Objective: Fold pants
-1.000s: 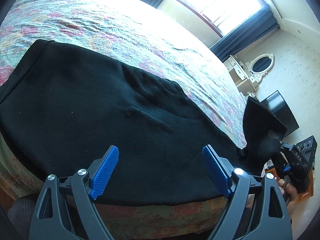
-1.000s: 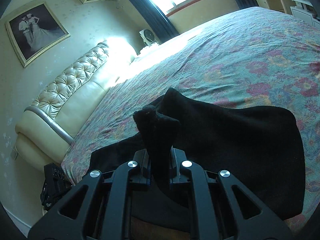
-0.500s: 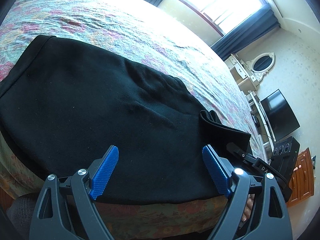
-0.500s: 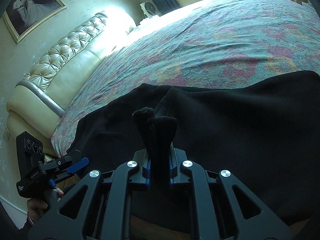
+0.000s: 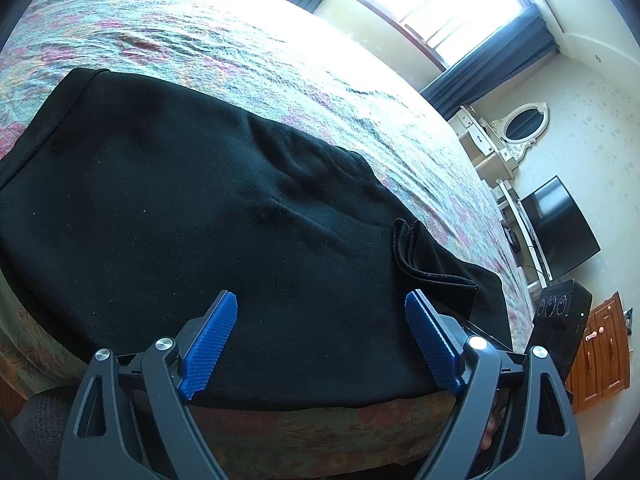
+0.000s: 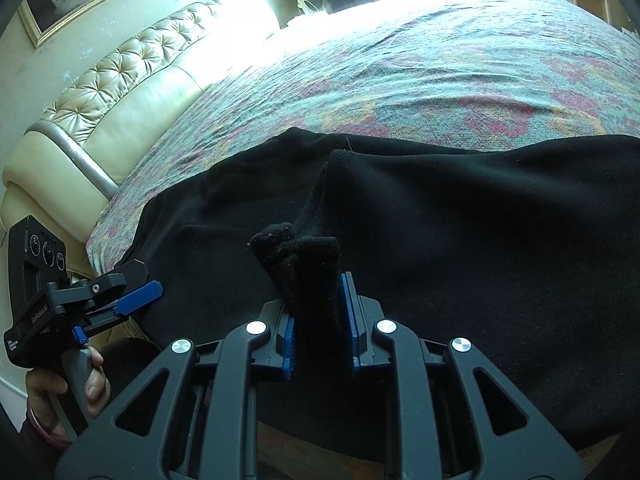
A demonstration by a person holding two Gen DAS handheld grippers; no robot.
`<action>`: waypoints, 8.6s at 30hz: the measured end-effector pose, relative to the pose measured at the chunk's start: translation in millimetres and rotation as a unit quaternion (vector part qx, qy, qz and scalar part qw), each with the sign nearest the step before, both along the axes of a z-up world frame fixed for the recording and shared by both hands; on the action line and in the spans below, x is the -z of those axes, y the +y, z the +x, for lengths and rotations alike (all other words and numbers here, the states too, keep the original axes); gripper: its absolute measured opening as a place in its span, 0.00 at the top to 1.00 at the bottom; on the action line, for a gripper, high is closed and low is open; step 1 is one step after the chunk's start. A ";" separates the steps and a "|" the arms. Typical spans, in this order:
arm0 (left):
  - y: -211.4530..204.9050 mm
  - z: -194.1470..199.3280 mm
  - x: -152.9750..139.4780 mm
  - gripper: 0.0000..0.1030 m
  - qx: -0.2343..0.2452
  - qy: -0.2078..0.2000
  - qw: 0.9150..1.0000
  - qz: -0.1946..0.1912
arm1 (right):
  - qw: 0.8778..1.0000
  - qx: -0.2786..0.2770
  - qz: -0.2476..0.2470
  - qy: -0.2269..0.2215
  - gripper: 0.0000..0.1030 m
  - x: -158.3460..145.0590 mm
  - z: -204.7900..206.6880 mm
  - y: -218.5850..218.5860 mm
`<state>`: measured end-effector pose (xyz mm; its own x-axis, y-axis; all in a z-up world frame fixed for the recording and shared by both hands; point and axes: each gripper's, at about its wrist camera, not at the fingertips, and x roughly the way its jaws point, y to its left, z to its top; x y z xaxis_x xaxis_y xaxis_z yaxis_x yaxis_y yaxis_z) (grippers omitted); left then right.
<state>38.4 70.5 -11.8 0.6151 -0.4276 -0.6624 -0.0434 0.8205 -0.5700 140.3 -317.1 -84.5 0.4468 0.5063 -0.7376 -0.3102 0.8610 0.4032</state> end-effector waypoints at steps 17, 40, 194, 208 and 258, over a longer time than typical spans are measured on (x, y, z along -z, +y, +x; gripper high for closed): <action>16.6 0.1 -7.5 0.18 -0.002 -0.008 1.000 -0.012 | 0.995 -0.062 -0.075 -0.018 0.36 -3.2 -14.0 39.2; 232.7 4.6 17.8 0.18 -0.087 0.022 0.991 -0.098 | 0.985 -0.106 -0.130 -0.038 0.14 2.8 -22.8 62.4; 26.2 27.0 4.9 0.15 -0.012 -0.035 0.997 -0.067 | 0.969 -0.032 0.225 0.101 0.89 -59.6 34.4 -60.8; 5.1 38.3 8.2 0.15 0.040 -0.032 0.996 -0.071 | 0.977 0.055 0.182 0.099 0.89 -62.7 22.2 -168.6; -49.0 28.3 17.5 0.15 0.102 0.021 0.989 -0.106 | 0.920 0.133 0.306 0.205 0.14 34.8 -29.5 -266.1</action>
